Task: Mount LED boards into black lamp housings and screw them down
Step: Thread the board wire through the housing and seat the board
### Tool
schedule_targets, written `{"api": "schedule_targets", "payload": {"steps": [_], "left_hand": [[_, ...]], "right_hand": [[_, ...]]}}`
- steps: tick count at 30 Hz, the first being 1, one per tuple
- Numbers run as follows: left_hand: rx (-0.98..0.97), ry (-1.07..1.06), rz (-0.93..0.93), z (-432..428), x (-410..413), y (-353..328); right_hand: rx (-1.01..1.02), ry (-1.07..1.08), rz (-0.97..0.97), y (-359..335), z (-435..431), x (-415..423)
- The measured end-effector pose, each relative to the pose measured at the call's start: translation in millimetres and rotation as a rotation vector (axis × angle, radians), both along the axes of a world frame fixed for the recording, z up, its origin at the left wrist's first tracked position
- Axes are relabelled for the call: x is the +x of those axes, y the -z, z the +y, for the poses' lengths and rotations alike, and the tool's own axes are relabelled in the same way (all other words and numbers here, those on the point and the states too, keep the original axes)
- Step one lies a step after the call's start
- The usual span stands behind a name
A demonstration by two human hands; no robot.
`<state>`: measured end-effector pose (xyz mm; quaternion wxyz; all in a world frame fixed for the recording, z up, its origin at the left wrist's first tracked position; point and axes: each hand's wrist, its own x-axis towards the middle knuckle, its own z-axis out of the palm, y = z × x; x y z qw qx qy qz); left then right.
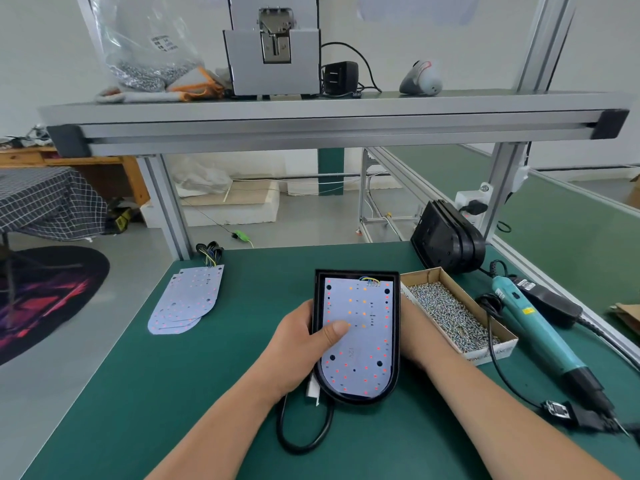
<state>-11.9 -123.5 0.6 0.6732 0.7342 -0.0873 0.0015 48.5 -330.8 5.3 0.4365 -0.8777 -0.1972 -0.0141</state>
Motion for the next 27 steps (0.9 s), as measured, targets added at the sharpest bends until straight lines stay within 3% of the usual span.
{"api": "schedule_targets", "payload": {"steps": [3,6,7,9,12,17,27], "left_hand": [[-0.022,-0.018,0.002,-1.5,-0.2,1.2],[-0.052,-0.021,0.016,-0.8,0.3,2.9],[-0.061,-0.027,0.025,0.1,0.8,2.8],[-0.067,-0.047,0.04,1.2,1.8,2.4],[-0.039,-0.091,0.05,1.2,2.8,2.3],[-0.027,-0.113,0.06,-0.6,3.9,-0.2],[-0.056,-0.159,0.057,-10.5,3.8,-5.2]], "right_hand": [[0.283,-0.027,0.199,-4.5,4.7,-3.5],[0.245,-0.041,0.241,0.0,0.0,-2.5],[0.387,-0.013,0.347,-4.1,-0.1,-6.2],[0.442,-0.024,0.322,-4.2,-5.1,-8.2],[0.734,0.02,0.289,-10.2,-4.1,-8.9],[0.584,0.047,0.048,-12.5,2.8,-20.3],[0.615,0.137,0.04,-18.1,7.2,-19.4]]}}
